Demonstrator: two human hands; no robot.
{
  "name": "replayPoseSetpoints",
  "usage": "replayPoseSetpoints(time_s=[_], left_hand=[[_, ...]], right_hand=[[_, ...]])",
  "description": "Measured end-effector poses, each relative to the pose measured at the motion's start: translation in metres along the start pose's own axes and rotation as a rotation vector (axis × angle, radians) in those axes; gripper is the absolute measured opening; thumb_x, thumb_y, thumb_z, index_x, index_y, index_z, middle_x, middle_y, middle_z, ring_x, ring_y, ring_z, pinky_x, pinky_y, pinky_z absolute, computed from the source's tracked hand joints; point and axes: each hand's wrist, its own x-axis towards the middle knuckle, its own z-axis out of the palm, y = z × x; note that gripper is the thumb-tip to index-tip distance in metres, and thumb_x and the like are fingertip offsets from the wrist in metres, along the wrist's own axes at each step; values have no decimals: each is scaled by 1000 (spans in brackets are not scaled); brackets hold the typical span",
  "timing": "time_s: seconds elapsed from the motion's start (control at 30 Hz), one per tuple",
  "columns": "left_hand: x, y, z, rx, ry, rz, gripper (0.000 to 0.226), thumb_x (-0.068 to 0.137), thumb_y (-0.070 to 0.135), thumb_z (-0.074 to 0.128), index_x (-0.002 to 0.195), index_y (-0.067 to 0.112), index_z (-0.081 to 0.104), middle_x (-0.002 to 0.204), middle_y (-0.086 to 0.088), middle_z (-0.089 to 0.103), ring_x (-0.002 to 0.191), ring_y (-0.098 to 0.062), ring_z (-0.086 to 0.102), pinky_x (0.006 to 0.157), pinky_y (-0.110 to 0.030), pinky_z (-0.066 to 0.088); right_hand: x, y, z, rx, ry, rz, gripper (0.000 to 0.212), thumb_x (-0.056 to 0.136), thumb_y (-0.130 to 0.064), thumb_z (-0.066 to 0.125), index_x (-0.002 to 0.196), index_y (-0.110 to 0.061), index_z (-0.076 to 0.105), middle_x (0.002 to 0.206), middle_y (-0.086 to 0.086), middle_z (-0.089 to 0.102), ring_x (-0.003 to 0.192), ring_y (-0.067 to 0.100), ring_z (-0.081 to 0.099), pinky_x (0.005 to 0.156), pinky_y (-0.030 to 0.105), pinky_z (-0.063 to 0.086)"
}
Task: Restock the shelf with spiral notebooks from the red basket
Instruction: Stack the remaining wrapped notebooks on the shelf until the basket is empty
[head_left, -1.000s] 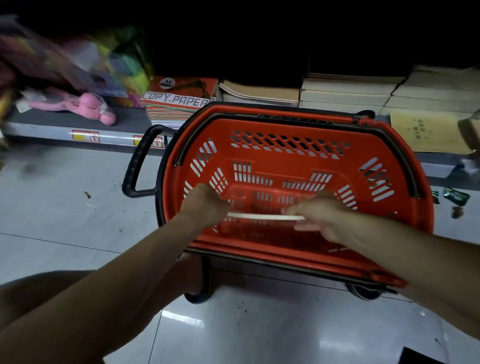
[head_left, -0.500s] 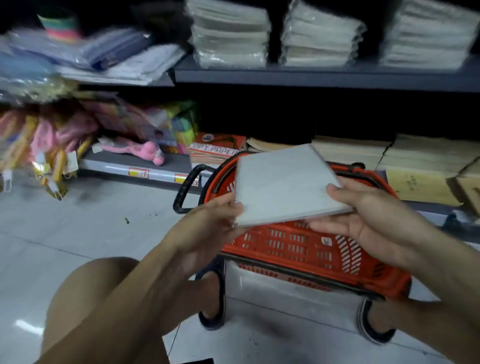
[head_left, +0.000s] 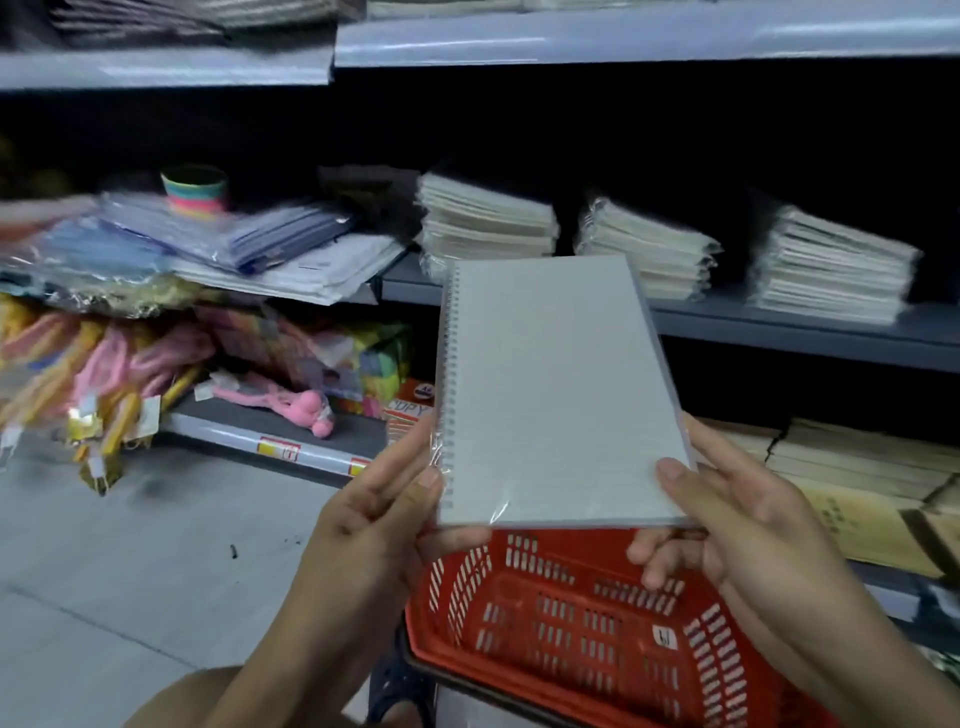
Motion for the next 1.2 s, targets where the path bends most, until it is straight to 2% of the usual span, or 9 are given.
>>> replayPoseSetpoints(time_s=[0.13,0.27,0.57,0.77,0.9,0.97,1.07,1.1,1.2], left_hand=[[26,6,-12,50,54,14,42,92,7,54,130,23,63,123,3,73,92,-20,76,66,-29,62],[52,9,-27,56,74,13,46,83,11,60,128,21,65,122,-1,73,96,-24,74,65,-31,61],[148,52,-36,112,4,77,46,94,8,52,137,22,56,125,-2,72,104,-25,73,70,-28,62],[238,84,-32,65,182,157,33,100,9,53,130,17,61,111,2,76,88,-12,75,63,-27,58],[276,94,-25,89,248,217,23,101,6,51,119,9,67,103,1,75,89,-11,74,71,-19,57],[285,95,-18,130,297,266,24,102,8,51,121,7,66,110,-4,72,86,-11,74,75,-20,57],[284,93,-13,152,284,340,26,100,16,58,124,9,64,119,-8,70,86,-15,76,86,-30,58],[280,91,-14,198,284,368,28,97,18,63,124,11,64,118,-7,72,88,-17,77,88,-32,57],[272,87,-11,392,336,449,22,92,19,71,113,19,71,97,3,79,83,-17,77,87,-32,59]], right_hand=[[23,8,8,-14,-2,4,47,85,-13,59,128,-29,65,90,23,74,53,34,64,43,32,53],[48,23,15,-4,31,6,58,82,-13,60,137,-26,58,99,20,75,54,39,64,44,34,54],[152,9,46,22,-32,-96,43,99,-9,49,139,-25,56,95,13,77,55,30,67,47,30,55],[243,-16,67,126,-53,-55,33,104,-8,49,135,-10,58,104,13,73,59,23,70,50,25,55],[285,-21,81,173,3,-3,39,103,-8,52,141,-1,50,112,20,68,58,21,72,51,23,56],[295,-23,86,223,41,-21,43,102,-10,55,143,-2,47,120,17,67,60,20,74,60,25,60],[291,-29,86,257,124,-121,50,95,-16,68,139,-4,46,130,12,64,72,23,78,98,42,55],[285,-28,84,228,151,-168,51,92,-17,71,136,-5,47,127,11,66,74,24,78,102,45,52],[271,-19,81,98,174,-284,43,90,-10,72,128,-9,50,100,2,77,76,24,78,91,42,59]])
